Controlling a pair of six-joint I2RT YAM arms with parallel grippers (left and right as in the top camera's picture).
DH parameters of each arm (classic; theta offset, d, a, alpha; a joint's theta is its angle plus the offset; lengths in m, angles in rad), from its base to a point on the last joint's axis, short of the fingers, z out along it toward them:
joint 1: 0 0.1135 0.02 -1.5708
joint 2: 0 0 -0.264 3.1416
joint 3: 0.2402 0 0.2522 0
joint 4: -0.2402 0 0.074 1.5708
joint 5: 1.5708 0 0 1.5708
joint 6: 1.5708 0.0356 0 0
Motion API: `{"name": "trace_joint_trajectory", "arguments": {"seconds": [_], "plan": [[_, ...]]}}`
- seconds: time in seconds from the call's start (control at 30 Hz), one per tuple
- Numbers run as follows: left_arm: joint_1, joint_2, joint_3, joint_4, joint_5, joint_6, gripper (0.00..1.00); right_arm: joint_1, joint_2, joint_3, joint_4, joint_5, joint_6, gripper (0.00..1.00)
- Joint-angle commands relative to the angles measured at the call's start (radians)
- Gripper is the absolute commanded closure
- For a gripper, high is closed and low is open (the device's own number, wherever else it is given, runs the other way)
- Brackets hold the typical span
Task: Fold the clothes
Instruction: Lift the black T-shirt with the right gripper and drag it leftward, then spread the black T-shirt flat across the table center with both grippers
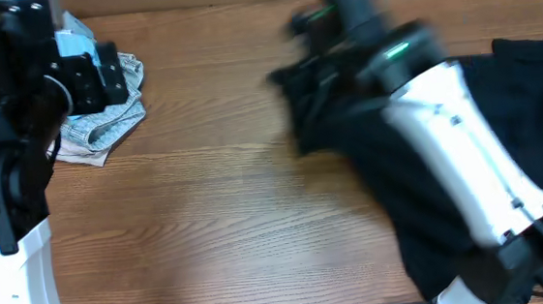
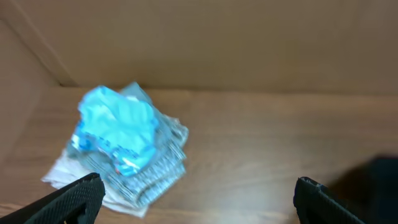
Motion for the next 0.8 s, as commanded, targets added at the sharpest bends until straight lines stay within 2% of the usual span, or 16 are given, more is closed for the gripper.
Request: {"name": "trace_joint_trajectory", "arguments": {"seconds": [0.0, 0.03, 0.07, 0.1, 0.23, 0.33, 0.5, 0.6, 0.7, 0.73, 0.77], "plan": [[0.037, -0.031, 0.056, 0.018, -0.014, -0.003, 0.00, 0.269, -0.034, 0.018, -0.001, 0.059, -0.025, 0.79], [0.043, -0.032, 0.064, 0.029, -0.014, 0.006, 0.00, 0.322, -0.033, 0.018, -0.001, 0.098, -0.037, 0.76], [0.050, -0.033, 0.076, 0.058, -0.013, 0.010, 0.00, 0.402, -0.036, 0.019, 0.000, 0.193, -0.053, 0.66], [0.050, -0.033, 0.080, 0.071, -0.007, 0.010, 0.00, 0.425, -0.040, 0.019, 0.000, 0.237, -0.051, 0.61], [0.048, -0.027, 0.080, 0.099, 0.061, 0.010, 0.00, 0.410, -0.080, 0.020, 0.004, 0.382, 0.024, 0.47], [0.048, -0.008, 0.080, 0.094, 0.143, 0.009, 0.00, 0.317, -0.117, 0.020, 0.003, 0.415, 0.120, 0.44], [0.029, 0.090, 0.079, 0.041, 0.401, 0.049, 0.00, 0.074, -0.170, 0.020, -0.022, 0.413, 0.336, 0.41], [-0.032, 0.199, 0.079, -0.019, 0.449, 0.055, 0.00, -0.092, -0.190, 0.020, -0.038, 0.383, 0.413, 0.41], [-0.108, 0.320, 0.079, -0.037, 0.508, 0.054, 0.08, -0.232, -0.194, 0.020, -0.053, 0.295, 0.416, 0.40], [-0.134, 0.368, 0.079, -0.039, 0.547, 0.055, 0.13, -0.268, -0.194, 0.020, -0.062, 0.274, 0.416, 0.41], [-0.151, 0.408, 0.079, -0.034, 0.558, 0.055, 0.25, -0.301, -0.193, 0.020, -0.072, 0.261, 0.418, 0.40]]}}
